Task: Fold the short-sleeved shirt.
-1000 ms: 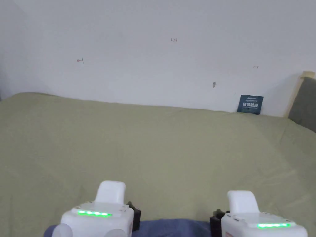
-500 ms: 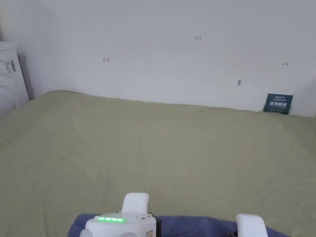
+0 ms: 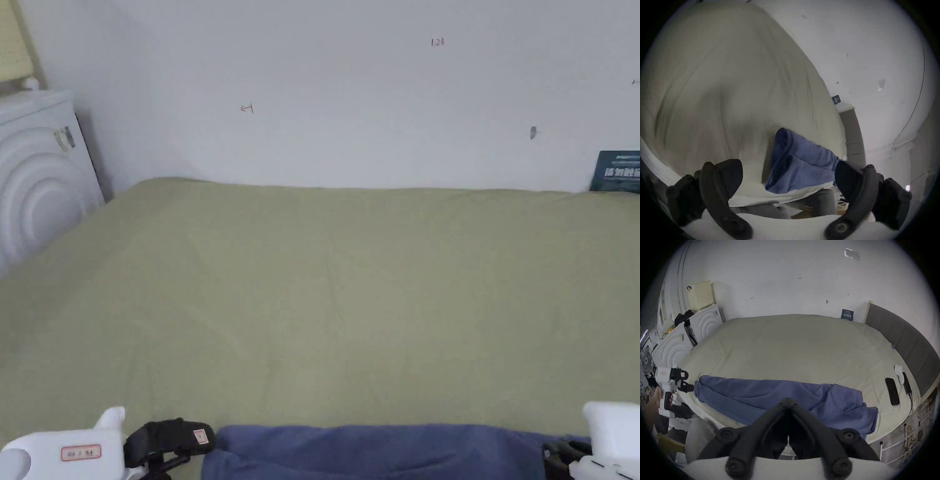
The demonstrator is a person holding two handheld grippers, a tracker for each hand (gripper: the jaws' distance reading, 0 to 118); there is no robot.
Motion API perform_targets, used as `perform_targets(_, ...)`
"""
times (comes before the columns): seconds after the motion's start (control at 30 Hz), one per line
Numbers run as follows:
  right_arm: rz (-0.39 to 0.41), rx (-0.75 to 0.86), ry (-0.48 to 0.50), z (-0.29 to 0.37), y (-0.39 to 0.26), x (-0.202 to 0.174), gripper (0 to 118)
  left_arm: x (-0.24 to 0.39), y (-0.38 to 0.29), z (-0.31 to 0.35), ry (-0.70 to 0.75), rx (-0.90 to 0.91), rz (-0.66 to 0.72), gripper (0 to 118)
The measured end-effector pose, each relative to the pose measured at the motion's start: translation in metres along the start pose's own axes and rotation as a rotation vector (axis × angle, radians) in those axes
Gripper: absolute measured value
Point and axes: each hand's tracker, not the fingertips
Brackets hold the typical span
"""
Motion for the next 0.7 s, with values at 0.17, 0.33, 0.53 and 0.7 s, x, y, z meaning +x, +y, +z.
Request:
perform_targets(0.17, -0.037, -0.006, 0.013, 0.000, 0.005, 0.005, 0, -0.037, 0.017, -0.044, -0.063, -0.063, -0.011, 114)
perform_targets(0.33, -0.064, -0.003, 0.053, 0.005, 0.005, 0.006, 0, -0.019, -0.010, -0.047, -0.067, -0.003, 0.042, 6)
perform_targets(0.53, -0.097, 0.002, 0.079, 0.013, -0.001, 0.017, 0, 0.021, -0.011, -0.039, 0.047, 0.024, -0.117, 6)
perform_targets(0.7, -0.123, 0.002, 0.060, 0.020, -0.008, 0.033, 1, 0.113, -0.014, -0.020, 0.039, 0.045, -0.417, 6)
